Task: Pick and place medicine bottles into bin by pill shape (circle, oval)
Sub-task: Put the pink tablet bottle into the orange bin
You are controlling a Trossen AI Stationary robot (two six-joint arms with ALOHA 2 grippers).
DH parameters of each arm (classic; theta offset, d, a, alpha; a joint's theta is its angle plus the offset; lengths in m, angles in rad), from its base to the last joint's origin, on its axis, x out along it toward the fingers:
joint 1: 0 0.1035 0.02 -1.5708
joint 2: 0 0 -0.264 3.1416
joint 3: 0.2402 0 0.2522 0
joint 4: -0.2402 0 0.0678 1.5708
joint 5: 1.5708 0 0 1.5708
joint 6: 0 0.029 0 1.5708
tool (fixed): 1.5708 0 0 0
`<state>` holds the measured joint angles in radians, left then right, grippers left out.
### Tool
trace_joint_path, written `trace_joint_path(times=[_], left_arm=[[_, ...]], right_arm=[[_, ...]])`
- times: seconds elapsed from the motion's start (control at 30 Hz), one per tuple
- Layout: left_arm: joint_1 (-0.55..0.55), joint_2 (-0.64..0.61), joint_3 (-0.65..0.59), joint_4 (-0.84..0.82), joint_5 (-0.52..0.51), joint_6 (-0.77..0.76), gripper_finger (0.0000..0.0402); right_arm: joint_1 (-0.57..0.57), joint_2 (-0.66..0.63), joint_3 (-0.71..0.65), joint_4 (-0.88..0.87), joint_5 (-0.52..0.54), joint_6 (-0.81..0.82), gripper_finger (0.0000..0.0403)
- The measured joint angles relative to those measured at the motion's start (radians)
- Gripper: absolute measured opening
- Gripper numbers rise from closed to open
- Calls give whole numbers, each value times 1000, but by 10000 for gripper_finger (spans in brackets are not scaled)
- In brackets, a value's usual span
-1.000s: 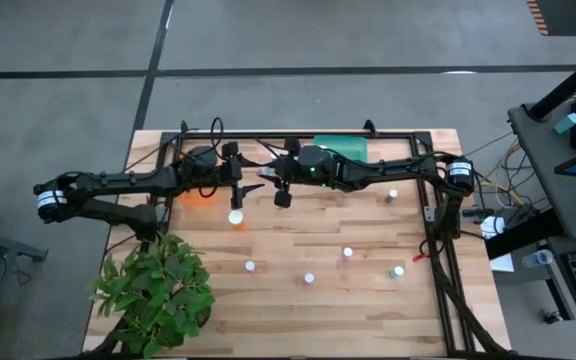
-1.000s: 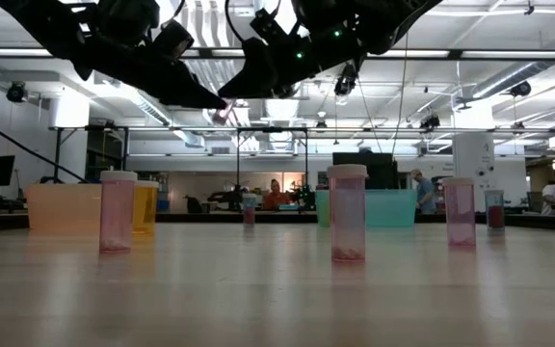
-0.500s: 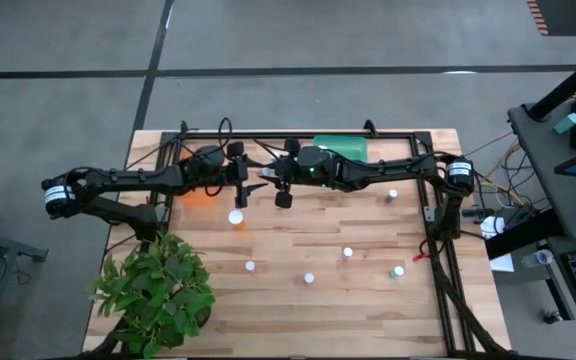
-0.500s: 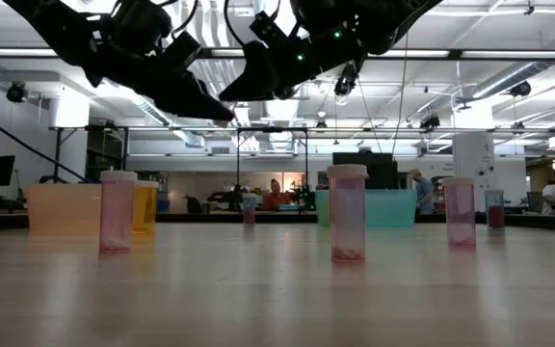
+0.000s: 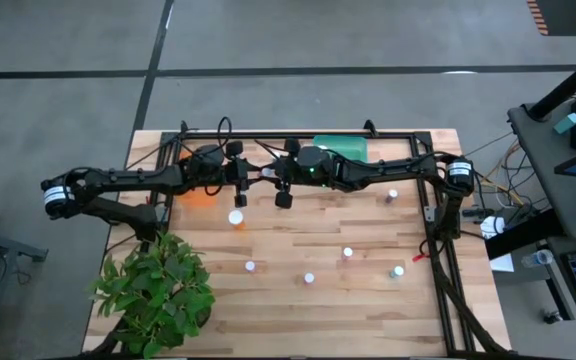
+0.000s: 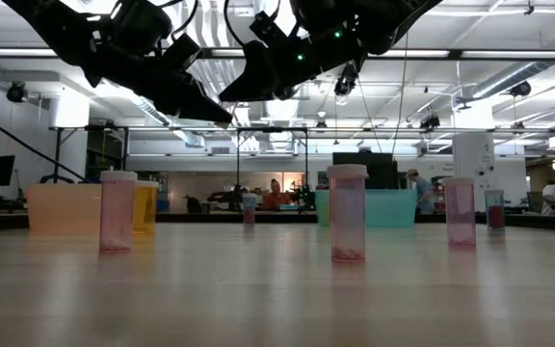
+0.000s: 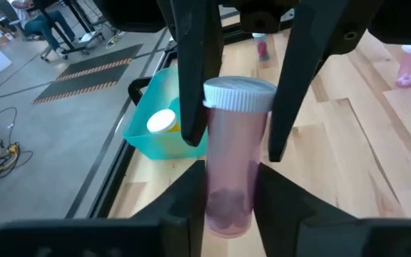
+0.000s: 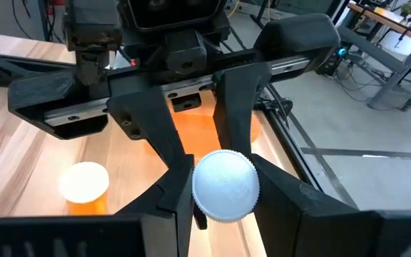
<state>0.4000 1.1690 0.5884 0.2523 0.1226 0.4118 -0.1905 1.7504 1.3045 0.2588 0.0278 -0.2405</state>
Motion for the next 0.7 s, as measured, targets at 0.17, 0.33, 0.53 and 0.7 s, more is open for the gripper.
trace_joint_path(times=[0.17,0.33,0.53,0.7], left_arm=[[0,0,0,0,-1,3,70],[0,0,0,0,-8,13,70],[0,-5,-2,0,-143,13,70],[0,-14,-4,-2,-274,-5,70]], right_arm=[[0,0,0,-2,0,40,141],[0,-14,0,-34,-1,93,193],[0,-107,0,-179,-1,122,238],[0,-204,-4,-358,54,157,249]])
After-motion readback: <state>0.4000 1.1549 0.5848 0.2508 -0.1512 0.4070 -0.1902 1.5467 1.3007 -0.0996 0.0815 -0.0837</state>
